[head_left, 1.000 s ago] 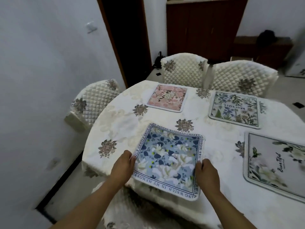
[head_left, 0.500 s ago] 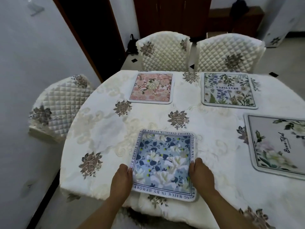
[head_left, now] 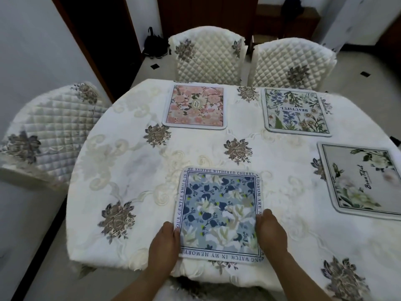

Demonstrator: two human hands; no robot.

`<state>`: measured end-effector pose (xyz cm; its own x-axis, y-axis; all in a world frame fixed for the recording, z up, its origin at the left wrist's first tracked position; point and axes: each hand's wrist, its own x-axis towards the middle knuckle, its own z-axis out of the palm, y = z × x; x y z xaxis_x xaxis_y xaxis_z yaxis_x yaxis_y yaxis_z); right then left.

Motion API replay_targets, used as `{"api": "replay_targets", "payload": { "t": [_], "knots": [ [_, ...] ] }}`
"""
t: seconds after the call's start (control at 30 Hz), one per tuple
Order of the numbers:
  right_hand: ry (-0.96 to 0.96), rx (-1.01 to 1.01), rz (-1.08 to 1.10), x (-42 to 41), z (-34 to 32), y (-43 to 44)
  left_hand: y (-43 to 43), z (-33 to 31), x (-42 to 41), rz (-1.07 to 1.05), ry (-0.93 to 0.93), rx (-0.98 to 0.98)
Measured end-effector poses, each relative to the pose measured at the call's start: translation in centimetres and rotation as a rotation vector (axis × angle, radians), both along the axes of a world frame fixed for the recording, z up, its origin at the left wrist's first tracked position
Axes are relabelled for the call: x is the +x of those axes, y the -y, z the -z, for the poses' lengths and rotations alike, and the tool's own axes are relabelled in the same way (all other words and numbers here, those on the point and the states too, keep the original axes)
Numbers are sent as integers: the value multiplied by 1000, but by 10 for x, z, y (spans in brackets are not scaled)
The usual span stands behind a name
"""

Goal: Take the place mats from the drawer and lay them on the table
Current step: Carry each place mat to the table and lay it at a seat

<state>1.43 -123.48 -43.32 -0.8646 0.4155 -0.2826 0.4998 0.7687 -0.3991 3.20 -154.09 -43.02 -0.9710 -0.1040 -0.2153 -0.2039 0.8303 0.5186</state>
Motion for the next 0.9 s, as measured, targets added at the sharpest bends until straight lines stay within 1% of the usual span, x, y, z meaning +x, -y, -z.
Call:
{"api": "replay_targets", "payload": {
  "t": [0.07,0.1,0.2,0.27,0.33,0.4,0.47,0.57,0.7,0.8,0.9],
  "knots": [
    [-9,16,16,0,-1,5,1,1,-3,21,-5,-17],
    [-37,57,21,0,-2,6,0,2,-5,24,-33,-19],
    [-154,258,-53,-1,-2,18,-7,5,-8,33,-167,-116],
    [-207,249,-201,-1,-3,40,-22,6,-12,81,-236,-145],
    [-195,191,-424,0,1,69,-46,9,-16,202,-278,-129],
    [-124,166,-605,6,10,93,-70,17,-16,326,-230,-126],
    [-80,191,-677,9,18,101,-79,26,-14,417,-171,-163],
    [-98,215,-658,9,27,97,-74,39,-11,474,-158,-226],
    [-85,175,-644,10,31,88,-72,42,-11,468,-154,-204],
    [-84,172,-551,17,35,60,-57,41,-9,461,-139,-213],
    [-93,147,-523,26,34,29,-37,39,-6,529,-119,-222]
  ]
}}
